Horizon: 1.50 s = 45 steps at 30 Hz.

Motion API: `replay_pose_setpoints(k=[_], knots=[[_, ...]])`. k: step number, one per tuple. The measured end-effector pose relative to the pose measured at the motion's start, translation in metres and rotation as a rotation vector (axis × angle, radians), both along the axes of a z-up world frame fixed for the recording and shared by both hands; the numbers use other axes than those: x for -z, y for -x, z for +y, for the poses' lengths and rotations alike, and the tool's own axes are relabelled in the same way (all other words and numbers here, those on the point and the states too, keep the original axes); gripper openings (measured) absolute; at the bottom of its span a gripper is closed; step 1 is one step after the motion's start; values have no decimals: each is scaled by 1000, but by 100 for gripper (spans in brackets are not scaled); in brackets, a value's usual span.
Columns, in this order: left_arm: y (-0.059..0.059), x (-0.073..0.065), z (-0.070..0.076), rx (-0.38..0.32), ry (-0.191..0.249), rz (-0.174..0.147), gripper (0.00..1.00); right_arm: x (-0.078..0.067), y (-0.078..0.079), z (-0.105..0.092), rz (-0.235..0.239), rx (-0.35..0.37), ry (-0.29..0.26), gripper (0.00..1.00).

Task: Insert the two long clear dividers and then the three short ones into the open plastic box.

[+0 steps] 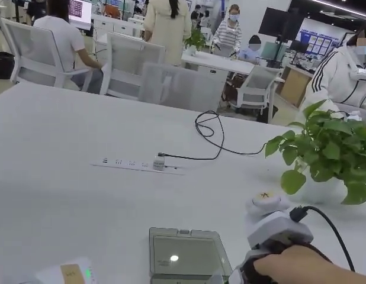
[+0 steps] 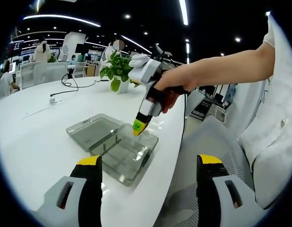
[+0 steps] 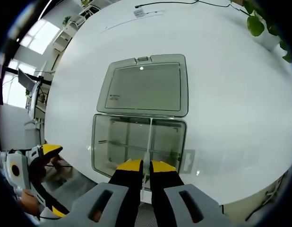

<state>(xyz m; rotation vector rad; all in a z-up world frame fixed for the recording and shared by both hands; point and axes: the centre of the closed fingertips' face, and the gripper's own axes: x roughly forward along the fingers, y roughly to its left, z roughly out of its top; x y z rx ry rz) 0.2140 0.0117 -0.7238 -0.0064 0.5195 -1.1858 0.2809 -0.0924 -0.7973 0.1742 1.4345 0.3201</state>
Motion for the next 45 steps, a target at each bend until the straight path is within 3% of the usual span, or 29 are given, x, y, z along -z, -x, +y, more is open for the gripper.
replay_pose_setpoints(k=[6,22,35,45], knots=[[1,2,0,4,-6,2,83,2,0,4,-18,-26,6,7],[-1,7,4,1,-29,6,87,25,1,10,-65,-80,21,9],[-1,7,6,-27,-51,12,86,23,2,9,-114,-81,-77,12],[-1,2,7,-70,-73,18,86,6,1,5,-205,-128,-148,20]])
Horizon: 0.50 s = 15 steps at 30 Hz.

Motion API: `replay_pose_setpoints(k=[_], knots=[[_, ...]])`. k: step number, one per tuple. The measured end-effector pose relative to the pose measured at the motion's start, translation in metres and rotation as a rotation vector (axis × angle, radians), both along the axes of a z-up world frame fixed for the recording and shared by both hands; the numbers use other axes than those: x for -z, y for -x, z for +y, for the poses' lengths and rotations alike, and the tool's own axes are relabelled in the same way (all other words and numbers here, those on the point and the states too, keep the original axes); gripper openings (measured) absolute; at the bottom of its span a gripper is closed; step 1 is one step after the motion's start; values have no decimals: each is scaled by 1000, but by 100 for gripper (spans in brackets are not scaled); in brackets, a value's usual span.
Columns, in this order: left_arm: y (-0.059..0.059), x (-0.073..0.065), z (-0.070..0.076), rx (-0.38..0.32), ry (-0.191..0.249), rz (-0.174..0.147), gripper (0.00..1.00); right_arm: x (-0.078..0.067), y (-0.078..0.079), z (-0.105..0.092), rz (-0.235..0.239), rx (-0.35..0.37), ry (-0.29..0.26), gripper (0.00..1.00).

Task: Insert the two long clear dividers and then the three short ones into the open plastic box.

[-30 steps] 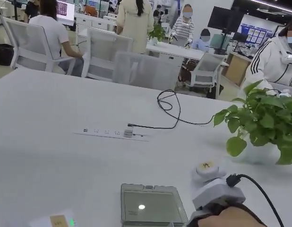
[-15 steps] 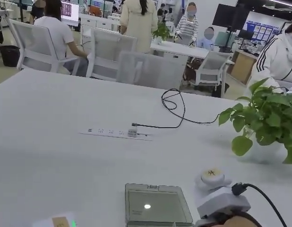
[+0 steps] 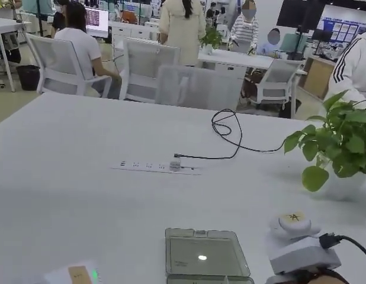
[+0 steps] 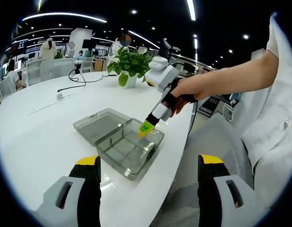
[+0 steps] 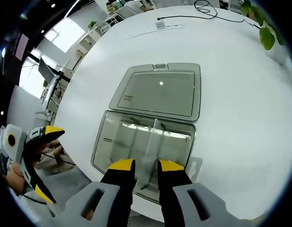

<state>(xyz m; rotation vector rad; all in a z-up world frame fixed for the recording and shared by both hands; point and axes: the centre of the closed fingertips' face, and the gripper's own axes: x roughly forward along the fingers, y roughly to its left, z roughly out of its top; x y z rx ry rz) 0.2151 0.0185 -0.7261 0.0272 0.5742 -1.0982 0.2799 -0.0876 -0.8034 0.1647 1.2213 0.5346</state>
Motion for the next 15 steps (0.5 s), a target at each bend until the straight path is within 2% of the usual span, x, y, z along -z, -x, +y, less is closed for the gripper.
replay_pose_setpoints(k=[5,10,15], knots=[[-1,-1,2,-32,-15,2,85,-11,2,-1,-64,-55,-40,24],[-3,-1,6,-72,-36,10,85,-23,4,0,-149,-137,-81,31],[-8,-1,9,-122,-42,18,85,-32,11,-1,-197,-204,-113,37]])
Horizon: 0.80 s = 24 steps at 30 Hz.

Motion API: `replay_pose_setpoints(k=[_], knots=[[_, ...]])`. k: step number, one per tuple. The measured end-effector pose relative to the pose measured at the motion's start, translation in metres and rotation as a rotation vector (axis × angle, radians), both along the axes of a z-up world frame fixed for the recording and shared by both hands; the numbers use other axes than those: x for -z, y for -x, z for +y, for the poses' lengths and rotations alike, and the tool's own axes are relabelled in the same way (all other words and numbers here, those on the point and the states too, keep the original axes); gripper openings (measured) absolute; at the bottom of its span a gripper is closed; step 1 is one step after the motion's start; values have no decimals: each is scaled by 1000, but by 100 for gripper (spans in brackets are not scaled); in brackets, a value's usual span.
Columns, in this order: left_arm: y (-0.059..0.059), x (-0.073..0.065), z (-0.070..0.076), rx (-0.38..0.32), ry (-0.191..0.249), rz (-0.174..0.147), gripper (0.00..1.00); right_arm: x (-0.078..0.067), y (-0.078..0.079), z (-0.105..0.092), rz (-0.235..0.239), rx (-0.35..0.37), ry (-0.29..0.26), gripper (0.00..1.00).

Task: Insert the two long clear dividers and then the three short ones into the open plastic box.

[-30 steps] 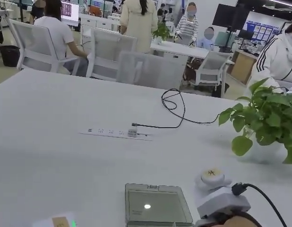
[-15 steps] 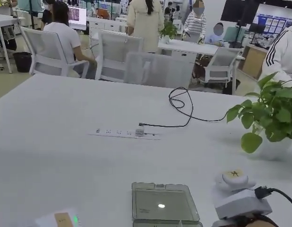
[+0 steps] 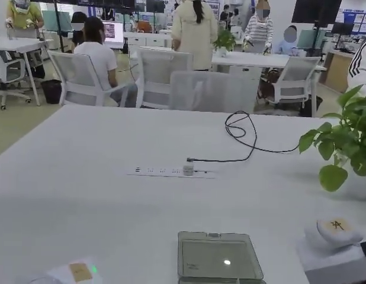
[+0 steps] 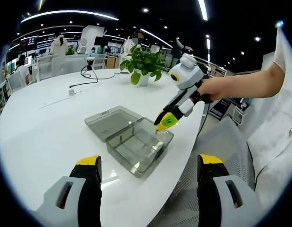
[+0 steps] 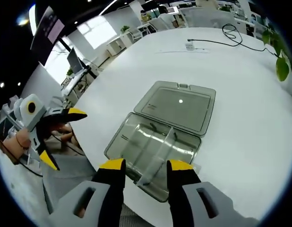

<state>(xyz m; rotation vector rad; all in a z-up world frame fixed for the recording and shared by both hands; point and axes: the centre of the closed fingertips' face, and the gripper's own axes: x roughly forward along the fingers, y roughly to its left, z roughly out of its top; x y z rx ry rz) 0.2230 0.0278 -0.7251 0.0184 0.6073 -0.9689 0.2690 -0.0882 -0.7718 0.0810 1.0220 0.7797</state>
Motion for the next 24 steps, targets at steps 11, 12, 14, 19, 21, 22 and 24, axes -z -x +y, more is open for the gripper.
replay_pose_setpoints(k=[11,12,14,19,21,22,24], knots=[[-13,10,11,-117,-36,39,83,-22,6,-9,-194,-175,-66,57],[-14,13,12,-124,-48,46,83,-22,9,-12,-203,-188,-66,59],[-15,17,14,-136,-62,59,82,-23,11,-16,-215,-203,-79,63],[-18,29,19,-165,-108,95,80,-26,18,-23,-284,-269,-115,69],[-18,37,22,-179,-137,114,78,-29,21,-24,-321,-296,-130,72],[-18,40,23,-181,-151,121,77,-29,23,-26,-324,-303,-135,73],[-17,47,25,-188,-177,141,75,-29,27,-29,-342,-316,-145,76]])
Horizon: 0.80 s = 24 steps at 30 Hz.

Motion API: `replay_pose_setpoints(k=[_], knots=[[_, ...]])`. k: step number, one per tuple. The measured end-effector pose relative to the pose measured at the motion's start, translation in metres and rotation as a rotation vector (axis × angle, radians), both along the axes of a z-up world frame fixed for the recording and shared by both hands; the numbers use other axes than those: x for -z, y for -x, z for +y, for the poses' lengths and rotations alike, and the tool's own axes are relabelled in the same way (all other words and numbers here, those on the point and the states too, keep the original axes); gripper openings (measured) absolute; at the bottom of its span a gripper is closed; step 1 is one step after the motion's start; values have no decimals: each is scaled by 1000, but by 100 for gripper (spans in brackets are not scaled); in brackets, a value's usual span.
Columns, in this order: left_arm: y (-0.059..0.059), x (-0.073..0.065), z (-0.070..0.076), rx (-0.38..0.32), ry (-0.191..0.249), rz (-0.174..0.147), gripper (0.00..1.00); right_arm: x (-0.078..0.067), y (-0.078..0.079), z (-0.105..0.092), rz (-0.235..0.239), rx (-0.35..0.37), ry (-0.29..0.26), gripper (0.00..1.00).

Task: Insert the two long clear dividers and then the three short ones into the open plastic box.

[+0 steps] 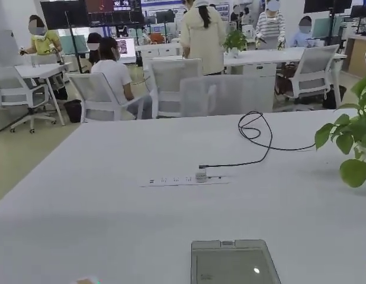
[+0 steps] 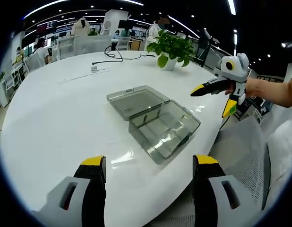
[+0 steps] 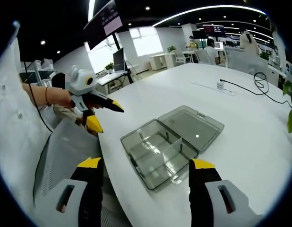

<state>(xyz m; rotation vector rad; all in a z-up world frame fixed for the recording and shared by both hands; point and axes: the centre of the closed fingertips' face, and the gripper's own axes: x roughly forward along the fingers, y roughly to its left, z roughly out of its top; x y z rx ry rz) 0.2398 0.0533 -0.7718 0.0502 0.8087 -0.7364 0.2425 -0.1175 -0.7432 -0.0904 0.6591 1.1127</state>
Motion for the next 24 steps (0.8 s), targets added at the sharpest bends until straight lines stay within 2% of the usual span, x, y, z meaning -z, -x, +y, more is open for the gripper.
replay_pose_setpoints(k=[2,3,9,11,13,17,20,24], knots=[[-1,7,2,-7,-28,11,73,3,4,-5,-5,-9,4,77],[-1,12,5,-18,-52,32,72,4,5,-7,-16,-15,4,78],[-3,29,10,-46,-124,73,67,11,16,-20,-72,-55,12,82],[-4,37,14,-63,-161,97,63,12,19,-23,-90,-68,13,85],[-5,43,17,-77,-177,118,60,14,22,-25,-103,-78,17,85],[-4,54,21,-95,-227,160,56,17,24,-30,-105,-73,12,84],[-2,61,23,-85,-274,181,53,16,28,-31,-103,-69,-2,84],[-3,66,23,-81,-310,197,49,18,30,-34,-103,-62,-15,84]])
